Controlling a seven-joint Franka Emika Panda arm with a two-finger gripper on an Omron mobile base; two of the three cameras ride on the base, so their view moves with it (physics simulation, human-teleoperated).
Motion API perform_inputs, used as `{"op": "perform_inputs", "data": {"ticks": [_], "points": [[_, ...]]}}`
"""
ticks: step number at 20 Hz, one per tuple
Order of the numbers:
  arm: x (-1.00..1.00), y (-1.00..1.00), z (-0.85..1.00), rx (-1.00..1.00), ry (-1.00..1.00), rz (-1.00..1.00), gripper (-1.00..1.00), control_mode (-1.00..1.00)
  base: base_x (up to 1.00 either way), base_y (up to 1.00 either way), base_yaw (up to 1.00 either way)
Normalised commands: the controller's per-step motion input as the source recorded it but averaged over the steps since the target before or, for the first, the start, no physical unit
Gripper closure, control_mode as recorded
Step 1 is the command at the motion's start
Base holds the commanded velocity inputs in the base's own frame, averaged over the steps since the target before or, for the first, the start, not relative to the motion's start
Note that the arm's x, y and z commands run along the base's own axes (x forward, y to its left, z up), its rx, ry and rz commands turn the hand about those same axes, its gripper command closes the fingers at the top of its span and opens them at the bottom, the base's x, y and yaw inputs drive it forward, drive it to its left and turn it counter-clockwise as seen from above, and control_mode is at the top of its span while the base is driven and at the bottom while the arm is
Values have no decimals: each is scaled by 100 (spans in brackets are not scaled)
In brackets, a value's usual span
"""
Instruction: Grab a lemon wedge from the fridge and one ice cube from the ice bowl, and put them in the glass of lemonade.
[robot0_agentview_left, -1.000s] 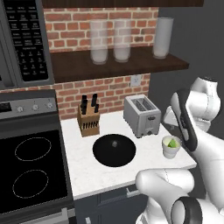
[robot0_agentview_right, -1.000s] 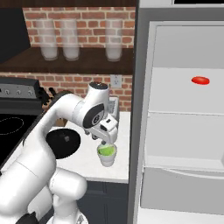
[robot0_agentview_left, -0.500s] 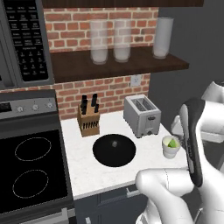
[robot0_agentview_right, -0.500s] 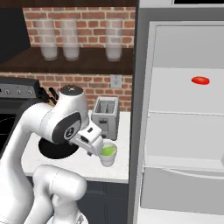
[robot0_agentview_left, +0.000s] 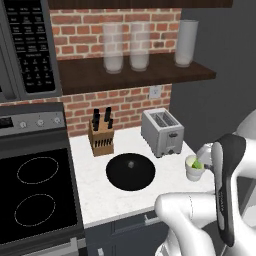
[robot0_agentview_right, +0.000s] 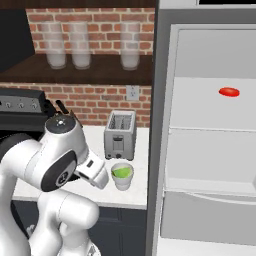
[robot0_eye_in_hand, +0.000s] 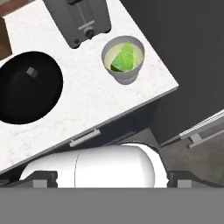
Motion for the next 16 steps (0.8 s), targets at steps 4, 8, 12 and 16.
{"op": "perform_inputs", "data": {"ticks": [4,8,12,16], "points": [[0,6,18,0,-11,0,-100,-100,0,0,0],[1,15,26,0,-15,0,-100,-100,0,0,0],[21,25,34,1,-7,0,-100,-100,0,0,0],[34,28,33,0,-5,0,-100,-100,0,0,0]]}}
